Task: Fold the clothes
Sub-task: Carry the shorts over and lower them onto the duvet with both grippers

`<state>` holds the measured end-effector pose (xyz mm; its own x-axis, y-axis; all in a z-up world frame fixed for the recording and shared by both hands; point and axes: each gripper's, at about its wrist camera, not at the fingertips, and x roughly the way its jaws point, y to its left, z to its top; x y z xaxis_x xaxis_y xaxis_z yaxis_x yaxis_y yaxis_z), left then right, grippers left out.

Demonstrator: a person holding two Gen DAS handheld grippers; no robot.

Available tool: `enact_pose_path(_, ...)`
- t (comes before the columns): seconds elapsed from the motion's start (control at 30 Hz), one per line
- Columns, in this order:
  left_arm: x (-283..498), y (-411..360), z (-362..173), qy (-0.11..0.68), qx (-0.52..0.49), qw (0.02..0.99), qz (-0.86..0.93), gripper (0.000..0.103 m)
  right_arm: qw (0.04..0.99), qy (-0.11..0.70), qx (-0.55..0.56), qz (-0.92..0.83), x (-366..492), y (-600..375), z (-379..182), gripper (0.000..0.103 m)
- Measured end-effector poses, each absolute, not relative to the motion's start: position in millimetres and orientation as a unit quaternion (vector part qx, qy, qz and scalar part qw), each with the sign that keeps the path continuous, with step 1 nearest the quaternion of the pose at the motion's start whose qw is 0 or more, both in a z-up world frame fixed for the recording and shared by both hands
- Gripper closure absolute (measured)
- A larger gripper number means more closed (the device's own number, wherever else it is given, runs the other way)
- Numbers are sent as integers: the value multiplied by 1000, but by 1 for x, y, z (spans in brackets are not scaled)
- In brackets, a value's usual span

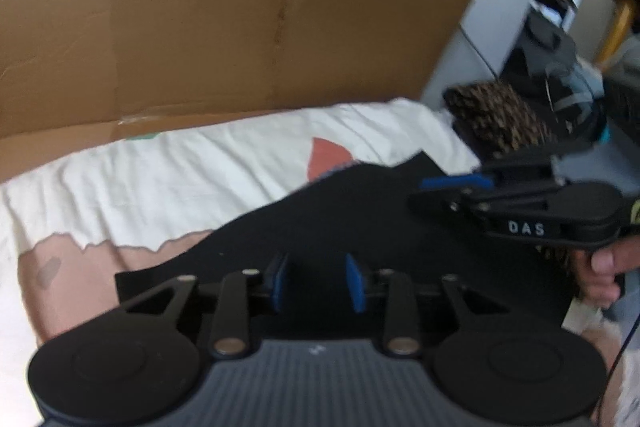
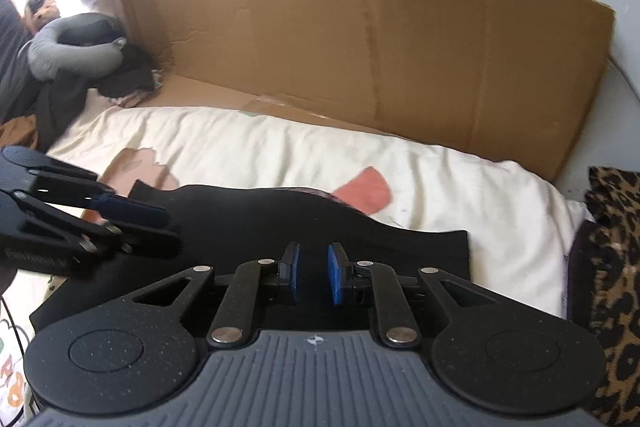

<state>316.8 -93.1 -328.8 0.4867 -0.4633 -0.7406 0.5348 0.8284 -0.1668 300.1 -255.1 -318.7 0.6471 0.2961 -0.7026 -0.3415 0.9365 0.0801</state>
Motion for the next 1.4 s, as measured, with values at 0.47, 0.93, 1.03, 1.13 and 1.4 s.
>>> enact_pose_path(0.47, 322, -102, -355, 429, 58, 854, -289, 68, 894, 413, -64, 161, 305, -249, -358, 71)
enact_pose_path(0.93, 332, -95, -339, 407, 45, 873, -265, 68, 914, 364, -44, 171, 312, -247, -327, 65)
enact_pose_path(1.03, 337, -96, -347, 414, 46, 870, -263, 68, 911, 371, -47, 175, 319, -244, -333, 65)
enact_pose_path(1.13, 339, -97, -353, 414, 51, 869, -265, 67, 908, 378, -43, 176, 329, -242, -336, 65)
enact_pose_path(1.4, 347, -94, -366, 422, 43, 862, -277, 64, 898, 401, -54, 174, 344, -247, -351, 62)
